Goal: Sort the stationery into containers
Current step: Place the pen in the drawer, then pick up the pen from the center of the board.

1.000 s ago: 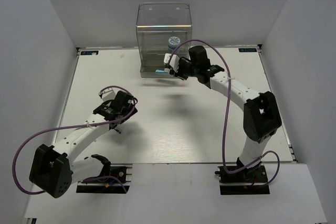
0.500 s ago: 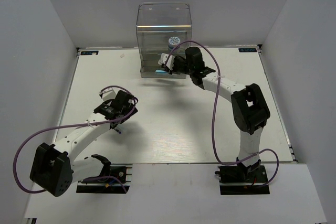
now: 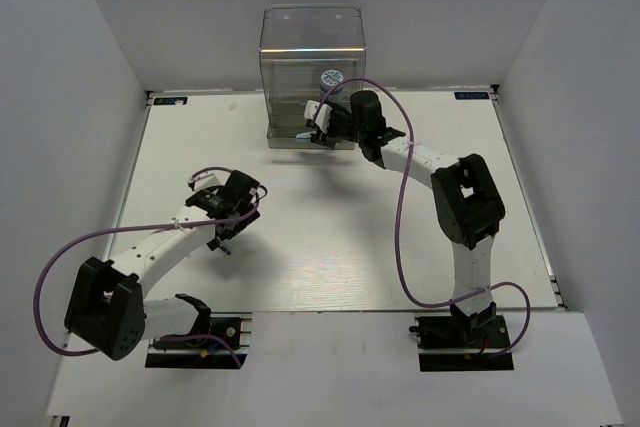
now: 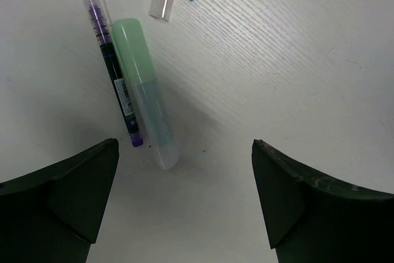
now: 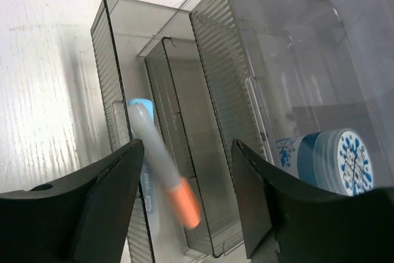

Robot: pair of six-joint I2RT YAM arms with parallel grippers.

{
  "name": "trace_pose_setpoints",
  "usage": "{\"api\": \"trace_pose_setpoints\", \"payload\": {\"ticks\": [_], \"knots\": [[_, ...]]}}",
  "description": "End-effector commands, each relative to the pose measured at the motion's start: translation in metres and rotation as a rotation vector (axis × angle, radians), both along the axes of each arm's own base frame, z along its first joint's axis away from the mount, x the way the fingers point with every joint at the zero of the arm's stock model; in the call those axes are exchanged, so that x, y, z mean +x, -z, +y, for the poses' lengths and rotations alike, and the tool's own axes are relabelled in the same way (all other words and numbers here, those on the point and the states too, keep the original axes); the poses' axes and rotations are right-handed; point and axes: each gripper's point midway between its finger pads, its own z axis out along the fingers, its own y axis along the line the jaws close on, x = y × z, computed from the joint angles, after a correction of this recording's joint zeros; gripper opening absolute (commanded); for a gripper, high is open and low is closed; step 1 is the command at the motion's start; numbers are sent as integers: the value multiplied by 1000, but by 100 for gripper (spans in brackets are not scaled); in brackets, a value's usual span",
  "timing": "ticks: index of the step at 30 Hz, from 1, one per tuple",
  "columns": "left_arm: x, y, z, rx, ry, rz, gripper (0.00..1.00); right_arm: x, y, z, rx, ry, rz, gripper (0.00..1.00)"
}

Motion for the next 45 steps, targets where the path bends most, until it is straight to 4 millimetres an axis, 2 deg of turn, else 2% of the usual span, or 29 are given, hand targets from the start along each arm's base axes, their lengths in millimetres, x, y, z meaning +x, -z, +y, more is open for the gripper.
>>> {"api": "trace_pose_setpoints", "payload": {"ticks": [1,2,3,4,5,6,7,8,10,11,12,13,14,15,17,18,20,21,22,23,25,26,27,31,33,34,38,44,45], "knots": [[4,-7,2,0,-51,-14,99,0,-35,-5,65,10,-14,66],[3,-5,3,4,-51,-6,99,-4,-31,-7,82,20,21,66],[3,-2,1,-4,-58,3,99,-8,-53,-10,108,23,0,66],[3,-2,1,-4,-58,4,99,-11,-56,-14,120,25,10,64],[5,-3,0,-3,-58,5,99,-17,-47,-18,132,39,72,62],[3,1,1,2,-67,20,99,-26,-67,-22,158,34,64,60],[2,1,-1,-5,-64,25,98,-33,-63,-26,167,35,103,57],[2,4,-1,1,-65,35,96,-40,-72,-31,178,35,106,57],[-1,8,-1,-6,-84,53,92,-57,-60,-41,184,42,162,56],[-2,10,-1,-1,-84,62,89,-63,-68,-47,197,41,157,56],[-1,10,-1,-7,-94,58,86,-77,-43,-52,175,43,216,56],[4,9,-4,-19,-94,38,84,-84,-59,-58,192,43,188,56],[4,13,-4,-16,-94,43,78,-88,-57,-61,191,46,195,56],[6,12,-5,-22,-94,32,75,-94,-46,-65,182,52,220,56],[9,16,-7,-17,-86,37,70,-104,-47,-76,190,68,232,56],[8,22,-6,-4,-87,58,67,-111,-39,-78,186,72,256,56],[10,25,-7,2,-87,69,67,-118,-38,-89,192,98,280,54],[9,27,-7,8,-87,78,65,-119,-41,-94,197,109,277,54],[8,30,-6,14,-87,89,65,-122,-33,-97,192,121,304,54],[8,30,-8,7,-85,93,65,-125,-39,-100,200,123,301,54],[8,30,-8,7,-85,93,65,-125,-37,-107,200,145,310,54],[8,30,-8,7,-85,93,66,-129,-29,-109,196,152,325,54],[8,28,-8,1,-85,84,66,-129,-33,-115,203,166,318,54],[12,24,-8,-3,-95,58,68,-136,-28,-123,207,183,333,54],[9,31,-4,19,-98,78,68,-136,-25,-125,208,190,344,54],[7,38,-2,37,-100,91,65,-136,-27,-128,211,198,341,54],[12,43,-3,44,-103,85,55,-138,-26,-131,216,210,349,54],[9,57,0,71,-103,123,54,-144,-27,-139,233,231,358,54],[4,62,2,81,-103,140,52,-146,-21,-141,226,236,368,54]]}}
